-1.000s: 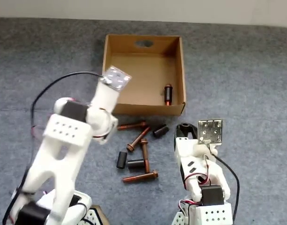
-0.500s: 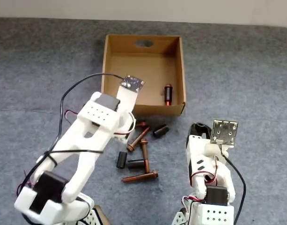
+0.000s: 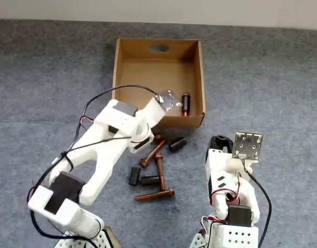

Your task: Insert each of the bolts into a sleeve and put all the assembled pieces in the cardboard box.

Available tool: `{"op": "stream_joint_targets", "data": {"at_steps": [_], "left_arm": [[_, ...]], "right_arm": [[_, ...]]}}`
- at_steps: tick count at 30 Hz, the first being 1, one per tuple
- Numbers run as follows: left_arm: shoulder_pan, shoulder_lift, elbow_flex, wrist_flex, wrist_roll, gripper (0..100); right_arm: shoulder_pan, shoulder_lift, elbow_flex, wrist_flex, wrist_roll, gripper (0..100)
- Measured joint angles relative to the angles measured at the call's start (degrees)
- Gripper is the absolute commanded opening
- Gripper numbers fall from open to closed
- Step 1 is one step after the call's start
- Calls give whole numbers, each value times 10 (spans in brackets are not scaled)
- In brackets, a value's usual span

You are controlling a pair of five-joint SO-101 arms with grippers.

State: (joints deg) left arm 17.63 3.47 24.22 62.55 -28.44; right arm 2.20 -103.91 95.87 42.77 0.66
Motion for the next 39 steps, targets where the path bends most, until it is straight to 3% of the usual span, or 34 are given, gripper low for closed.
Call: {"op": "stream_joint_targets", "data": {"at_steps": [15,18,23,28,33,39], "left_arm": [[-9,154,-119,-9,-3,132],[-9,156,-120,-9,-3,2],[-15,149,-108,5,-5,10],[-33,89,-44,8,-5,9],[-59,-57,86,27,-4,8],[-119,-178,213,56,-47,11]], "right_arm": [[0,0,0,0,0,6],[0,0,0,0,0,6],[0,0,0,0,0,6],[0,0,0,0,0,6],[0,0,0,0,0,6],[0,0,0,0,0,6]]}}
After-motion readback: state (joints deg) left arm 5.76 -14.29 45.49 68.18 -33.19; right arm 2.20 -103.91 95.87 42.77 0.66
